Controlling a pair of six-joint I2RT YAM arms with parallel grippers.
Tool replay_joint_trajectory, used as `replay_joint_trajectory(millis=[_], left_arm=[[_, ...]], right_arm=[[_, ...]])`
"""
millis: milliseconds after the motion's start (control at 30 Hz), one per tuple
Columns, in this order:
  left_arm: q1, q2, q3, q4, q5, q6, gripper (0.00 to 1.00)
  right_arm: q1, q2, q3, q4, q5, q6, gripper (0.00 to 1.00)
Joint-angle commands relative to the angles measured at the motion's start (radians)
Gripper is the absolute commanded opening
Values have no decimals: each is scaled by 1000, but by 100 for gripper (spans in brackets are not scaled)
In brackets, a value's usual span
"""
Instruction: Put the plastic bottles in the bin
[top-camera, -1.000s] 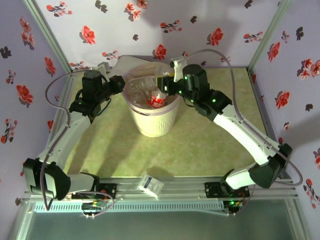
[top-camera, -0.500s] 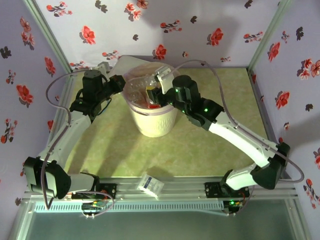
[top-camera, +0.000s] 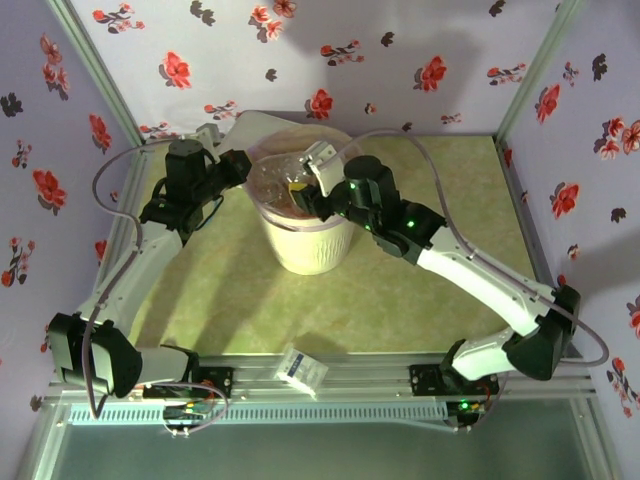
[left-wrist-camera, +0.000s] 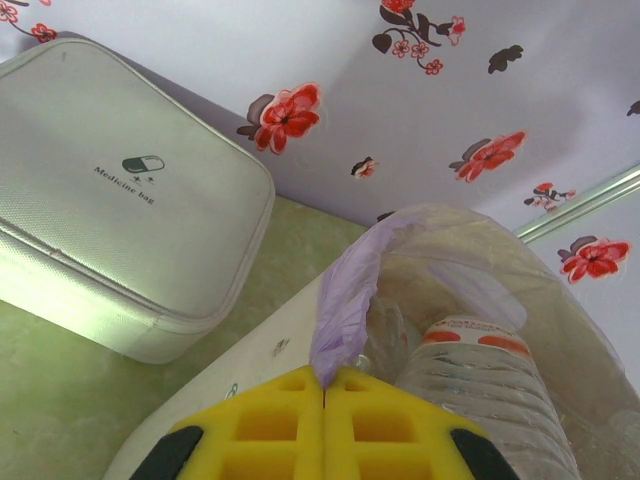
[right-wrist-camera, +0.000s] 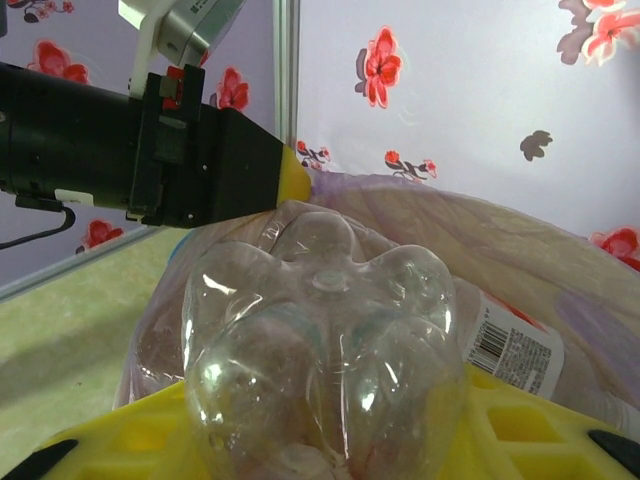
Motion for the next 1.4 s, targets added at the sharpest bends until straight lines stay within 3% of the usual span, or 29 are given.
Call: replay_joint_trajectory(millis=[0,133,233,333,467,600,667,833,1033,1200,1367], left_arm=[[-8,6,-17,-82,16,14,0],[-7,7,-14,-83,17,13,0],[-7,8,-12,-87,16,17,0],[-7,8,-10,-89,17,19,0],[-7,7,-7,-92,16,20,0],[-7,13,-3,-96,16,23,0],[-8,15,-4,-93,16,23,0],[-8,22,-16,-78,16,15,0],[-8,17,-14,-88,16,22,0],[-8,12,-14,-98,10,29,0],[-7,18,-12,-97,10,27,0]], right_arm=[[-36,1,56,-246,-41,41,70],[-83,10,232,-341,-32,45,94],[-89,48,378,-404,-2,50,96],[-90,114,508,-461,72,82,91],[-114,193,613,-526,188,121,71],[-114,224,616,-538,166,141,45],[-103,236,575,-539,148,166,40],[-80,274,368,-485,131,223,38],[-83,342,288,-462,149,249,37],[-102,327,340,-491,161,245,38],[-112,273,530,-559,206,180,44]])
